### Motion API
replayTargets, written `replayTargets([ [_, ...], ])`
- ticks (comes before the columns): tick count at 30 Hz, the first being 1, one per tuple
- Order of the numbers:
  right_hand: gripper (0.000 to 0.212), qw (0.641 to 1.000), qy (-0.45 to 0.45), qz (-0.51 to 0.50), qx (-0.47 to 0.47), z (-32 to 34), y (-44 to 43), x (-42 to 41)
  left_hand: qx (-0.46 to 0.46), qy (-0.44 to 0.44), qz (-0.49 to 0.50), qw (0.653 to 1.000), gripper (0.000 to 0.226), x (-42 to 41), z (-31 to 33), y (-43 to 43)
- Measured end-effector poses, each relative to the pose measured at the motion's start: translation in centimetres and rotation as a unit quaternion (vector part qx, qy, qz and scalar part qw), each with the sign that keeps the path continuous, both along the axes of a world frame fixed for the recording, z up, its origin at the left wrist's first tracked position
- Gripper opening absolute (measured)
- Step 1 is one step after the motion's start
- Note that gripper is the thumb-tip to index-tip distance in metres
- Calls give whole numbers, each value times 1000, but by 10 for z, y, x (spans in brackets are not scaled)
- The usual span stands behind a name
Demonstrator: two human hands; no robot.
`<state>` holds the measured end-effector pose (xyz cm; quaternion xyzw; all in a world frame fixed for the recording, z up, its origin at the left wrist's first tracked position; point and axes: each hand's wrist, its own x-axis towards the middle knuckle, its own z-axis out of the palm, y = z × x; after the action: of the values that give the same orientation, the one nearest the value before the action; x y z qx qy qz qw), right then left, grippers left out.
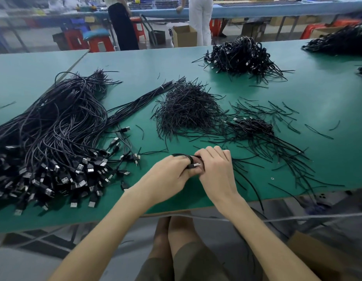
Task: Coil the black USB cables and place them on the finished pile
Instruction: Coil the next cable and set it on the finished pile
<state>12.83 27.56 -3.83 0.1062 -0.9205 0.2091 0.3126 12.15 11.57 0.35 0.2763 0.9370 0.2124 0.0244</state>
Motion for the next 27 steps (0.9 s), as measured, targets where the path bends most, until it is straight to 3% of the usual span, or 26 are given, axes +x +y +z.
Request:
replayTargets([
  [8,14,999,16,0,-34,2,1,6,41,116,10,992,22,-7,-16,4],
  [10,22,999,19,17,-45,2,0,7,61,87,14,994,33,-13,-17,4],
  [12,25,997,31,45,-60,4,0,8,198,-28,48,979,41,-15,-15,12],
  [13,26,995,38,65,-63,3,0,9,311,-112,70,941,45,-15,-13,18],
  [16,33,991,41,112,-56,7,-4,11,586,-315,115,738,51,-20,-10,31],
  [18,32,989,31,116,-82,9,-4,12,657,-364,106,651,51,-22,-2,37],
  [22,20,977,-19,112,-182,8,-1,17,752,-401,116,510,38,-29,9,33],
  [24,19,976,-53,110,-181,8,-1,15,780,-412,115,456,27,-31,11,24],
  [27,28,980,-77,111,-145,6,-2,11,775,-428,96,456,28,-28,10,17],
])
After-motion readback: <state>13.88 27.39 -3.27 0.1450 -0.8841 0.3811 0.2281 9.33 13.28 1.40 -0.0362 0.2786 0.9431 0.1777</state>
